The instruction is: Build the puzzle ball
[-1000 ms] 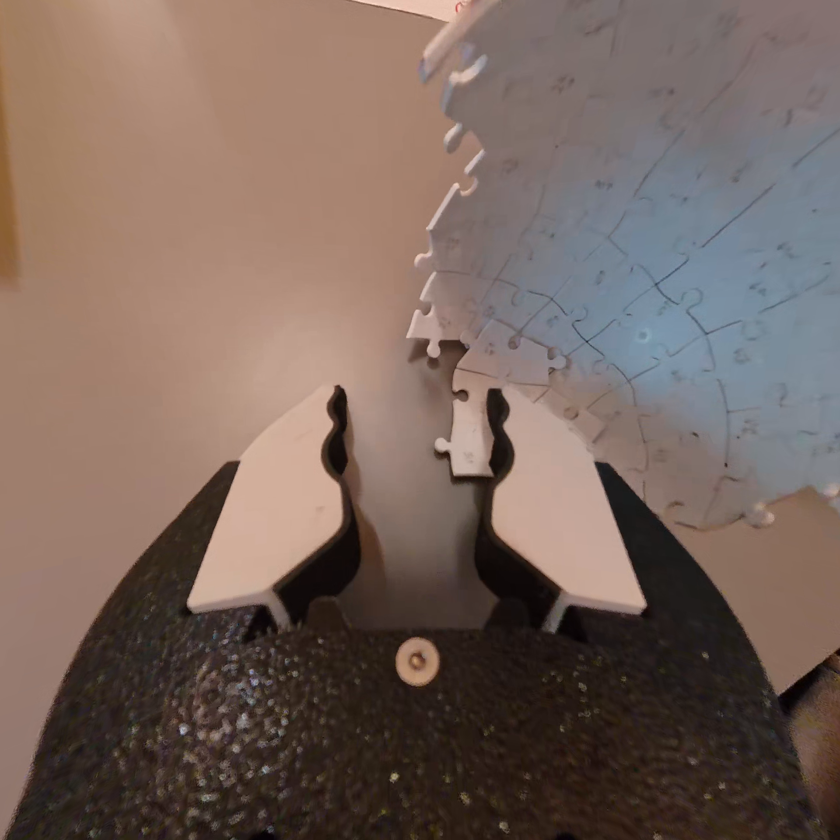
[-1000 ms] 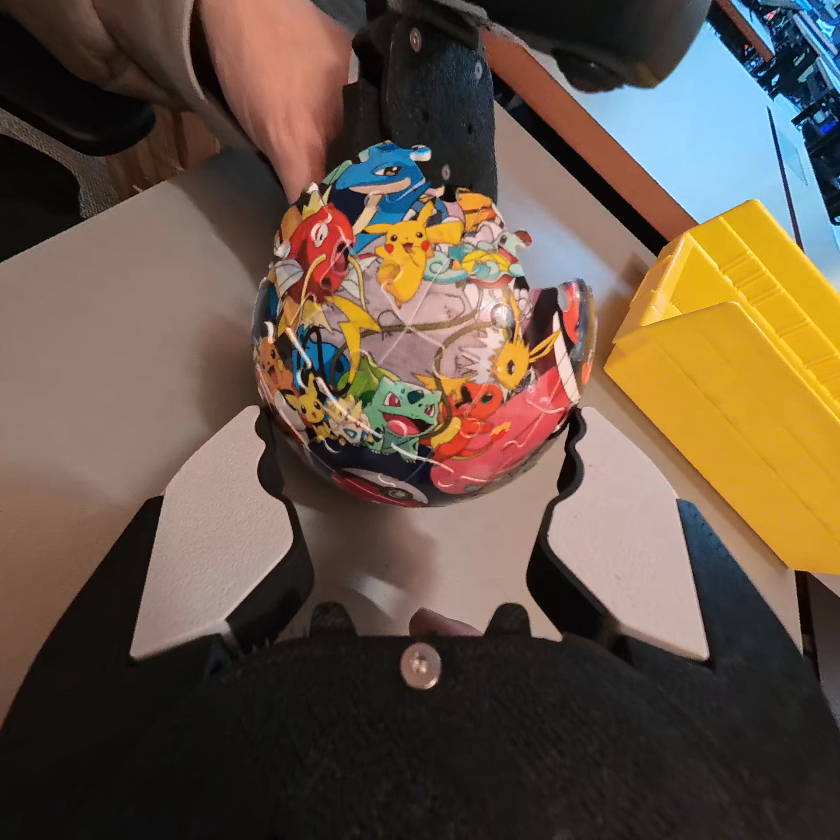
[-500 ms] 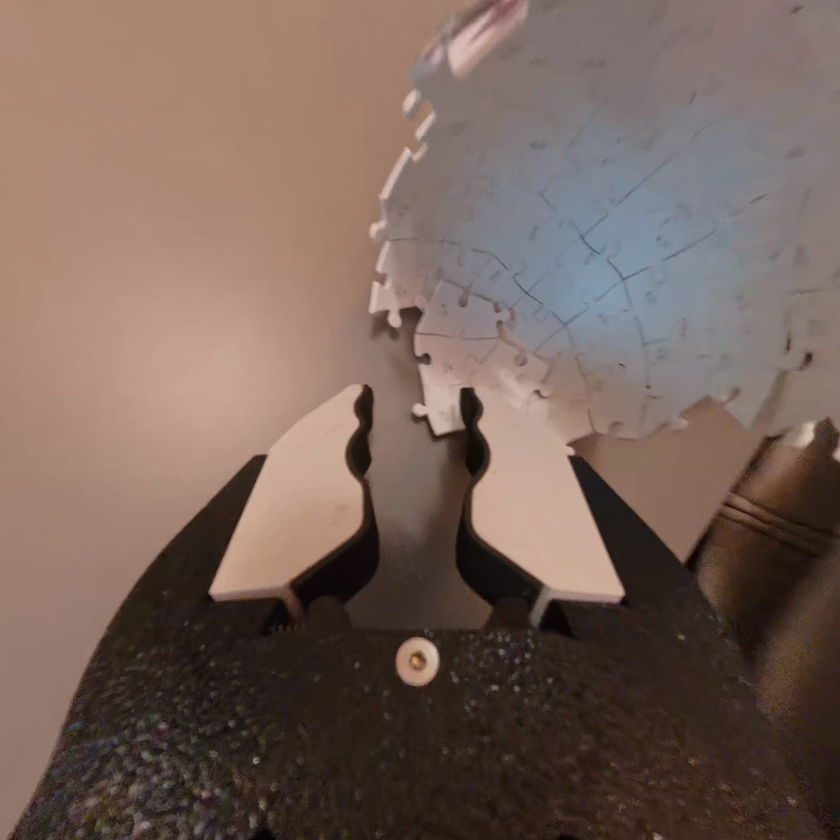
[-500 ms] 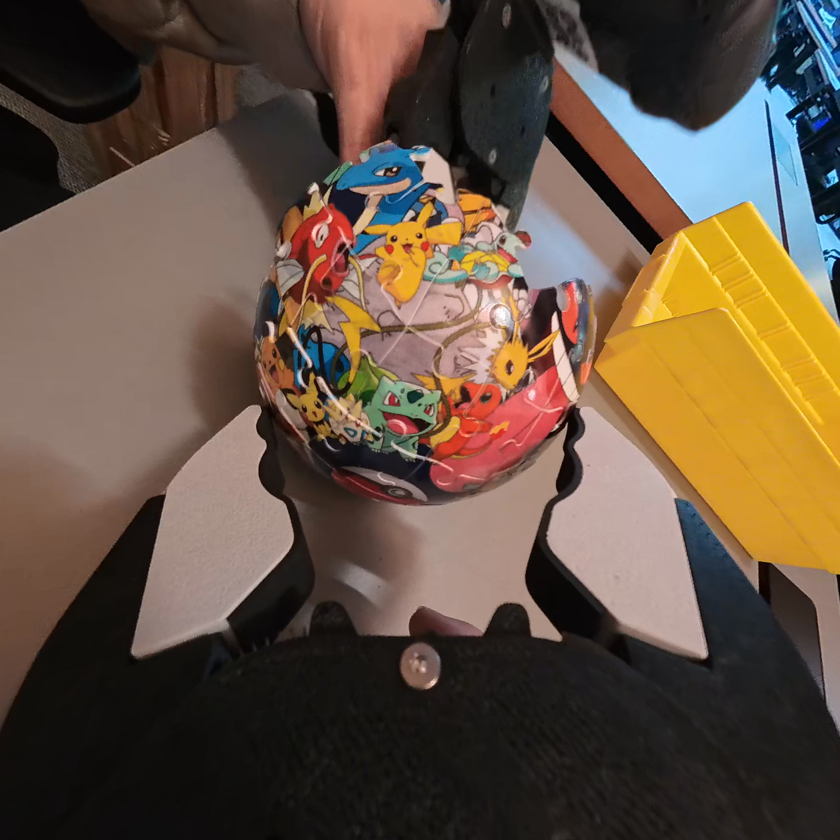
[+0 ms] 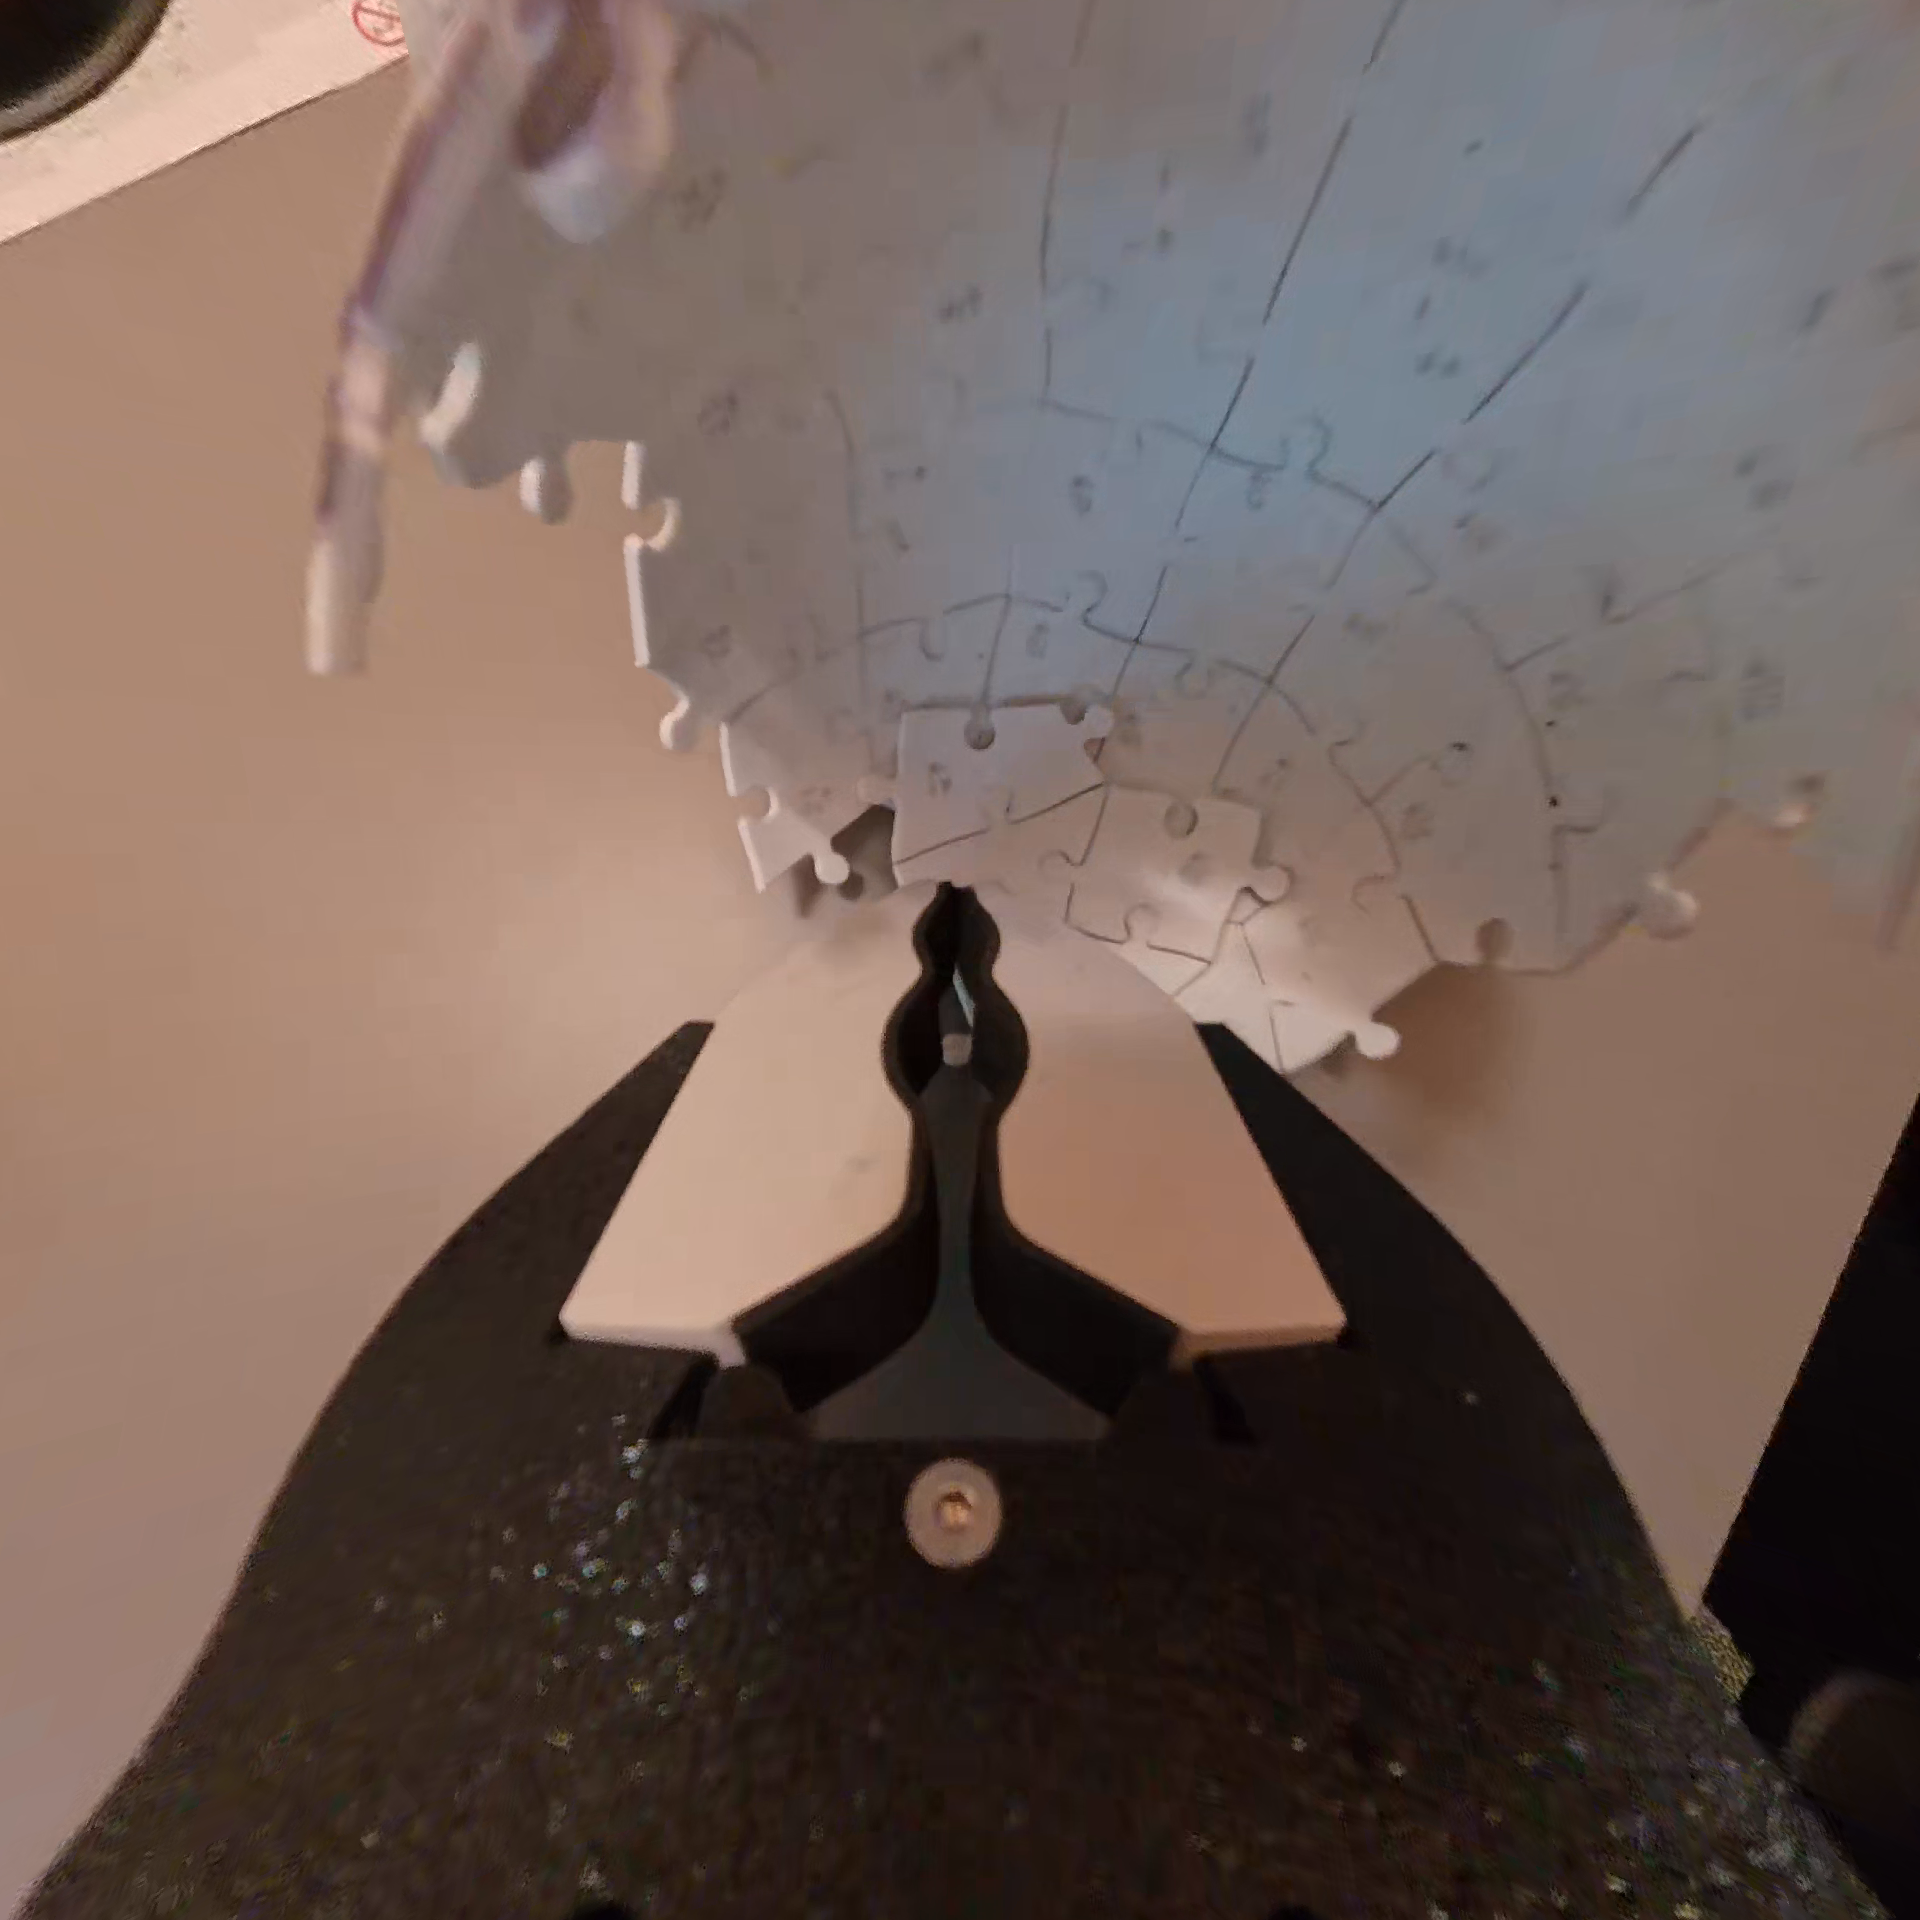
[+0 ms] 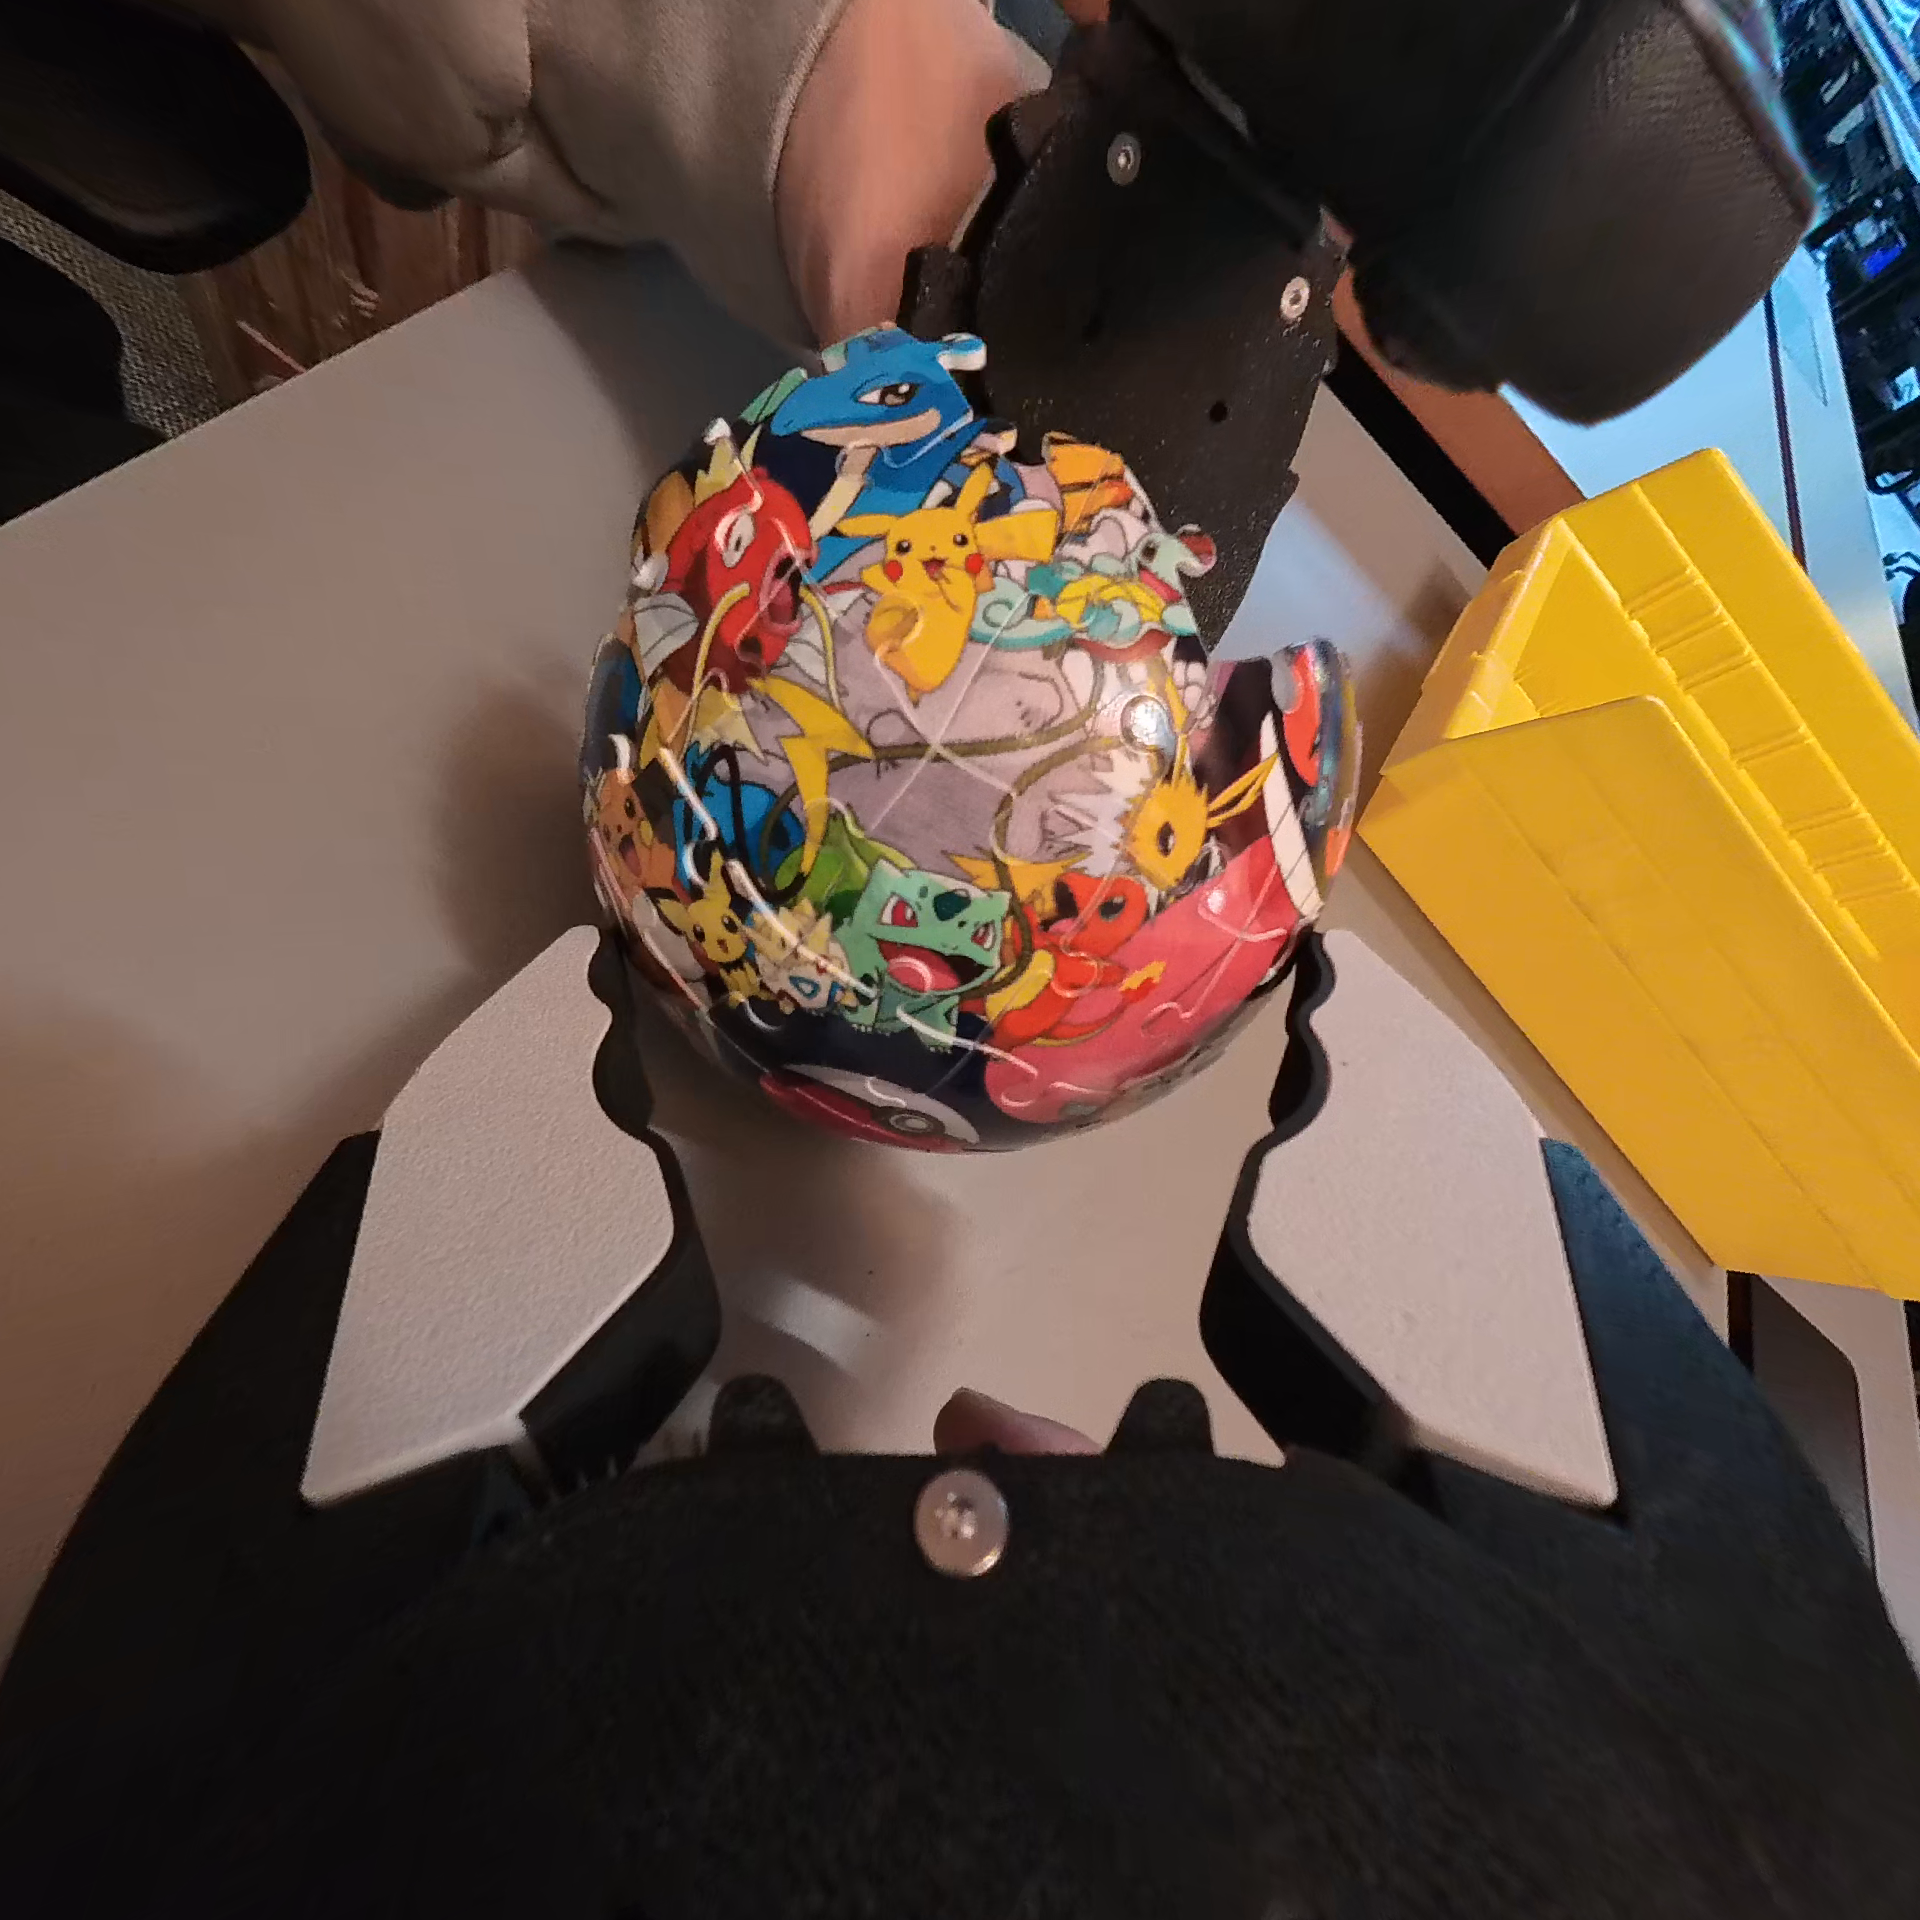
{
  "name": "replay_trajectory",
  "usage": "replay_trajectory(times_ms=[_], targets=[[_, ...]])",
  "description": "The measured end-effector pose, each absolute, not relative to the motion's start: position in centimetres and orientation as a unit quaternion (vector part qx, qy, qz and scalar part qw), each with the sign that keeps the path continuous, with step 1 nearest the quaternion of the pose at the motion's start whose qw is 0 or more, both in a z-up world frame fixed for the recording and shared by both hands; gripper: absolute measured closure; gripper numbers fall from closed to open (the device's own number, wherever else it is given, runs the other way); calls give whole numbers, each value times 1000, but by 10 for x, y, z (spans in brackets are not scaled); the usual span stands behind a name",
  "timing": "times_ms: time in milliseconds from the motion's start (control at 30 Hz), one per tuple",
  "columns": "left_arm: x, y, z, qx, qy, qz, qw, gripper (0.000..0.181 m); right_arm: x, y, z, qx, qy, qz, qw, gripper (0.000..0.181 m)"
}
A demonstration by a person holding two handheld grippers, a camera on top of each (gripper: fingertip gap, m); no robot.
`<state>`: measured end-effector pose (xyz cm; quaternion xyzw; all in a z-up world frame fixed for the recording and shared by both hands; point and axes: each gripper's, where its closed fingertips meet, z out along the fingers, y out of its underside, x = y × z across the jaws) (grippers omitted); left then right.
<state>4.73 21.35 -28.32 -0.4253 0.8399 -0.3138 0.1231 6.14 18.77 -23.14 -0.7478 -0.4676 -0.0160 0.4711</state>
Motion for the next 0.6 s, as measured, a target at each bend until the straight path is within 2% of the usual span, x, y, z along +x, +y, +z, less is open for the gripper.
replay_trajectory(times_ms=[33, 200, 400, 600], targets=[[47, 215, -284, -429, 840, -309, 123, 181, 61, 188, -231, -748, -468, -18, 470, 62], [36, 220, -284, -474, 825, -284, 122, 181, 63, 189, -232, -751, -467, -22, 467, 62], [25, 231, -284, -625, 708, -314, 102, 181, 64, 190, -235, -755, -466, -26, 460, 63], [22, 223, -283, -655, 661, -350, 104, 177, 59, 188, -233, -754, -464, -20, 464, 67]])
